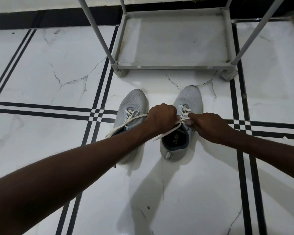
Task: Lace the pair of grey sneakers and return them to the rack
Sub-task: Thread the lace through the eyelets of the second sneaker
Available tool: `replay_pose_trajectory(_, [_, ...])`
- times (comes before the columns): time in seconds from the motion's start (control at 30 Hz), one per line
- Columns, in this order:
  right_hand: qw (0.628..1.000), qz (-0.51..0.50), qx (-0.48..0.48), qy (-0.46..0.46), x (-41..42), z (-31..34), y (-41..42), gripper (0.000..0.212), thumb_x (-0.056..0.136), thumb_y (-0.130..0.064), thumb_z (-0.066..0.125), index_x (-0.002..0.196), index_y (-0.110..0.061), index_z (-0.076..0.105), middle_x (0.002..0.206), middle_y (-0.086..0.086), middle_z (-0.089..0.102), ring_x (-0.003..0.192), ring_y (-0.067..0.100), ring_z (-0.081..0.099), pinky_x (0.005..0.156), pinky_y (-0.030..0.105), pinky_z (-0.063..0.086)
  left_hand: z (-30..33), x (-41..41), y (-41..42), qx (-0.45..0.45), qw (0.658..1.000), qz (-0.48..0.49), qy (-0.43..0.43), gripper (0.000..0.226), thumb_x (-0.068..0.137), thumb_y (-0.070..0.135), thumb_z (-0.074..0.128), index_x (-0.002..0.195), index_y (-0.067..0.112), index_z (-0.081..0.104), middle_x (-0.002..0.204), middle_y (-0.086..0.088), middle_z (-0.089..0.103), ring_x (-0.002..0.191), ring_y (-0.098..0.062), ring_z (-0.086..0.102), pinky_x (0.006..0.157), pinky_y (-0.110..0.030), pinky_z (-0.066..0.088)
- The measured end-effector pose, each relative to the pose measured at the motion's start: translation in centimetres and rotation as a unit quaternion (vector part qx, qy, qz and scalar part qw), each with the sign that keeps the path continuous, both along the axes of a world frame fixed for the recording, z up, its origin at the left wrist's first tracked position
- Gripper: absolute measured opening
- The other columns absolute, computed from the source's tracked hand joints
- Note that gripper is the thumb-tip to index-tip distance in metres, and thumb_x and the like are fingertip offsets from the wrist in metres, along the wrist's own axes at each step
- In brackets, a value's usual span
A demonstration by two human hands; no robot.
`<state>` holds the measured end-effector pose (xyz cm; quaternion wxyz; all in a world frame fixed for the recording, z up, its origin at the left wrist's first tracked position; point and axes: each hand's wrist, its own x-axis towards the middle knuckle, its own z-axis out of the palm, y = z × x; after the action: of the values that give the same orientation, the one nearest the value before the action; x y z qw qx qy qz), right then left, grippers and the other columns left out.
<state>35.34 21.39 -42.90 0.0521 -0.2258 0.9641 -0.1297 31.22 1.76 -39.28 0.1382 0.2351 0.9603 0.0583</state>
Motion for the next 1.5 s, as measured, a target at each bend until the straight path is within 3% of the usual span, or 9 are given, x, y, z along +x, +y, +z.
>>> replay_pose_trajectory(0.1, [1.000,-0.012,0.013,-0.012,-0.1,0.0,-0.2,0.021,0.097,-0.029,0.046,0.101,-0.010,0.055,0.079,0.013,0.069,0.068,0.038,0.062,0.054,0.035,0.038,0.0,0.6,0.8,0.033,0.999,-0.023,0.023,0.053,0.076,0.060,0.067,0.095,0.010,0.066,0.095,-0.012,0.071,0.085,-0.032,0.067,0.065,-0.031,0.040])
replay_pose_trajectory(0.23, [0.999,-0.026,0.027,-0.001,0.0,0.4,-0.6,0.024,0.096,-0.028,0.047,0.102,-0.009,0.059,0.075,0.017,0.068,0.065,0.041,0.061,0.054,0.038,0.042,0.5,1.4,0.5,-0.034,0.982,-0.122,0.140,0.037,0.041,0.029,0.090,0.058,0.014,0.061,0.049,-0.005,0.059,0.035,-0.022,0.053,0.037,-0.020,0.031])
replay_pose_trajectory(0.4, [0.999,-0.023,0.046,-0.011,0.1,0.6,-1.1,0.023,0.094,-0.024,0.050,0.105,-0.007,0.061,0.079,0.019,0.069,0.069,0.042,0.063,0.055,0.036,0.037,1.2,1.4,0.6,-0.021,0.976,-0.166,0.138,0.030,0.036,0.018,0.085,0.053,0.015,0.060,0.045,-0.004,0.057,0.032,-0.020,0.051,0.035,-0.019,0.032])
replay_pose_trajectory(0.53, [0.998,-0.024,0.060,0.002,-0.4,0.4,-0.8,0.017,0.090,-0.019,0.054,0.102,-0.010,0.063,0.076,0.017,0.069,0.066,0.041,0.062,0.054,0.033,0.032,1.5,0.8,0.2,0.044,0.988,-0.130,0.075,0.012,0.068,-0.002,0.070,0.077,-0.006,0.063,0.070,-0.029,0.064,0.057,-0.042,0.062,0.052,-0.036,0.043])
replay_pose_trajectory(0.77, [0.994,0.065,0.057,0.065,-0.9,0.3,0.0,0.033,0.084,-0.036,0.036,0.081,-0.015,0.061,0.053,0.007,0.061,0.043,0.032,0.055,0.044,0.027,0.028,-0.9,0.7,-2.1,0.054,0.984,-0.167,0.022,0.018,0.092,0.016,0.055,0.098,0.000,0.059,0.085,-0.024,0.067,0.075,-0.041,0.062,0.060,-0.039,0.037])
replay_pose_trajectory(0.87, [0.991,0.085,0.088,0.055,-1.7,0.6,0.5,0.010,0.083,-0.023,0.061,0.086,-0.014,0.063,0.060,0.008,0.065,0.047,0.031,0.059,0.048,0.027,0.028,-0.3,0.6,-2.6,0.061,0.987,-0.146,-0.034,0.018,0.090,0.020,0.047,0.097,0.006,0.057,0.089,-0.021,0.067,0.081,-0.038,0.062,0.065,-0.040,0.042])
replay_pose_trajectory(1.13, [0.992,0.080,0.092,0.044,-2.1,-0.2,0.2,0.016,0.090,-0.032,0.059,0.085,-0.017,0.058,0.064,0.005,0.065,0.051,0.026,0.058,0.047,0.027,0.028,-1.0,1.7,-3.5,0.065,0.990,-0.125,-0.016,0.014,0.092,0.017,0.048,0.100,0.008,0.055,0.092,-0.017,0.068,0.081,-0.038,0.062,0.064,-0.042,0.045])
replay_pose_trajectory(1.37, [0.982,-0.152,-0.069,0.086,1.9,1.2,-1.7,0.050,0.089,-0.045,0.053,0.123,-0.008,0.051,0.116,0.012,0.058,0.106,0.030,0.052,0.088,0.042,0.042,0.9,-0.5,-6.5,0.111,0.992,-0.049,0.020,0.037,0.095,0.033,0.054,0.123,0.010,0.058,0.118,-0.015,0.065,0.105,-0.033,0.062,0.084,-0.040,0.050])
replay_pose_trajectory(1.5, [0.930,-0.339,-0.144,-0.001,6.6,0.9,-4.0,0.060,0.076,-0.059,0.062,0.106,-0.009,0.051,0.103,0.010,0.057,0.095,0.030,0.054,0.081,0.043,0.044,1.8,-2.0,-11.6,0.004,0.997,0.063,-0.034,0.086,0.083,0.059,0.059,0.146,0.007,0.032,0.147,-0.019,0.042,0.132,-0.037,0.043,0.105,-0.050,0.041])
